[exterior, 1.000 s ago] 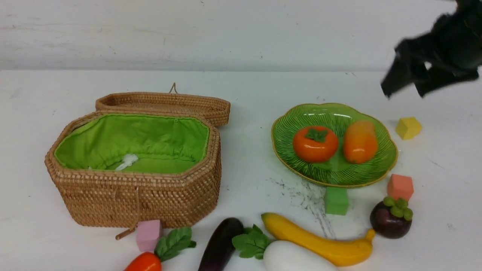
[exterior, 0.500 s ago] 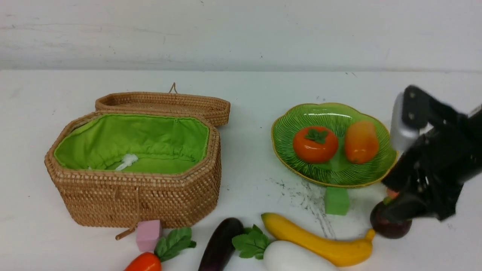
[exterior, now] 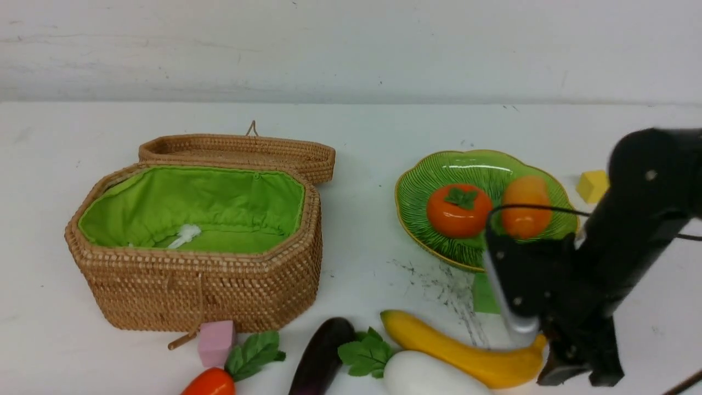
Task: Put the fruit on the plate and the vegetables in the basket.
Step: Use the right arm to grab a banana and put it into the right plate
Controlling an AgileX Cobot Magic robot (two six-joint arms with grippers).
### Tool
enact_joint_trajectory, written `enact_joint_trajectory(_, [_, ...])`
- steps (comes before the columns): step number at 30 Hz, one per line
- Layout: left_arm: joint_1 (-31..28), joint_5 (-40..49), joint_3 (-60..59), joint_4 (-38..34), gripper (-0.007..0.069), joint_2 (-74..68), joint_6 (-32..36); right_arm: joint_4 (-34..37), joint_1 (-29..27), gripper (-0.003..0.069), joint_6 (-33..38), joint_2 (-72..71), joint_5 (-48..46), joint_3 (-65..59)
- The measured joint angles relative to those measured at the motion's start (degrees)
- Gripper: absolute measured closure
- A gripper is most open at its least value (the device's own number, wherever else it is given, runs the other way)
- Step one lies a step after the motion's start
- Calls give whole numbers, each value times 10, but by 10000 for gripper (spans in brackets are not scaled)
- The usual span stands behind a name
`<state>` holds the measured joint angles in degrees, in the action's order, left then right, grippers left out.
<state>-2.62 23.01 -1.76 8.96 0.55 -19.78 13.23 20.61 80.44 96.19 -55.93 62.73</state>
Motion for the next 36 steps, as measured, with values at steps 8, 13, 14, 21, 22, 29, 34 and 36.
enact_joint_trajectory(8, [0, 0, 0, 0, 386, 0, 0, -2, 5, 150, -35, 75, 26, 0])
enact_joint_trajectory(13, [0, 0, 0, 0, 386, 0, 0, -4, 5, 244, -72, 94, 43, 1])
enact_joint_trajectory(14, [0, 0, 0, 0, 386, 0, 0, -4, 5, 298, -82, 95, 43, 2])
enact_joint_trajectory(21, [0, 0, 0, 0, 386, 0, 0, -4, 5, 342, -110, 98, 15, 21])
enact_joint_trajectory(22, [0, 0, 0, 0, 386, 0, 0, -4, 5, 342, -112, 98, 9, 26])
enact_joint_trajectory(29, [0, 0, 0, 0, 386, 0, 0, 16, 5, 342, -115, 59, -52, 100])
enact_joint_trajectory(34, [0, 0, 0, 0, 386, 0, 0, 51, 5, 342, -75, 29, -78, 160])
enact_joint_trajectory(36, [0, 0, 0, 0, 386, 0, 0, 50, 5, 342, -70, 28, -79, 176])
